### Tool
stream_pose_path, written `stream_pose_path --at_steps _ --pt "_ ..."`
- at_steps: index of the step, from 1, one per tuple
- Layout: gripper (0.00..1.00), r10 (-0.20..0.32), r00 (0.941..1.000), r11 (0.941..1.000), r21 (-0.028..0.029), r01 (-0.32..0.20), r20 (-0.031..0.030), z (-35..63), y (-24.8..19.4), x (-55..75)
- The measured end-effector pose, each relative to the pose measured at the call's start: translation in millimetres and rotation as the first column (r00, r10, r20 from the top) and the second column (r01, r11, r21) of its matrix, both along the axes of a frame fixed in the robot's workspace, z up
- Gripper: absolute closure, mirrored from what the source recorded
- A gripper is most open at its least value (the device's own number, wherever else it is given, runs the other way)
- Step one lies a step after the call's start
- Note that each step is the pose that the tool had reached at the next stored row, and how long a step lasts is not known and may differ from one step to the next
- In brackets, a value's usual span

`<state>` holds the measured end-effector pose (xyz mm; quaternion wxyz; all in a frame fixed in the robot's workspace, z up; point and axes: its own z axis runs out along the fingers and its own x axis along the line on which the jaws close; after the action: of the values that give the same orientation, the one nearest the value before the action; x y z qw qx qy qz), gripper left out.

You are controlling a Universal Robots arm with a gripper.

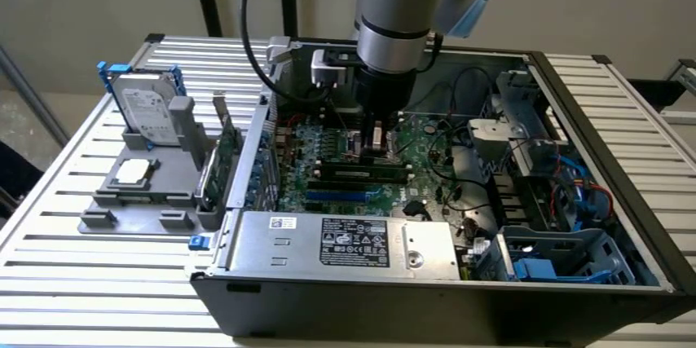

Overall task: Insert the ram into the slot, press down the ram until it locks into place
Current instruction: 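Press down the ram until it locks into place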

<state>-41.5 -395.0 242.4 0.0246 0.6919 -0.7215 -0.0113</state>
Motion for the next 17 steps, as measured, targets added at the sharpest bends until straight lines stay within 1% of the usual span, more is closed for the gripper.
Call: stream_pose_path --at_steps 4,6,13,16,17 --pt "0.89 0.0 1.0 1.0 0.0003 0.0 0.0002 -1.6 2.9 0.0" --pt "0.89 0.0 1.0 1.0 0.0003 0.0 0.0002 -2.8 3.7 0.4" --pt "0.89 0.0 1.0 1.0 -0.0001 0.0 0.0001 -8.9 4.2 3.8" --pt "0.89 0.0 1.0 1.0 -0.0016 0.0 -0.0005 -13.5 4.0 3.9" --pt "0.89 0.0 1.0 1.0 -0.0012 0.0 -0.0006 -15.5 4.0 3.9"
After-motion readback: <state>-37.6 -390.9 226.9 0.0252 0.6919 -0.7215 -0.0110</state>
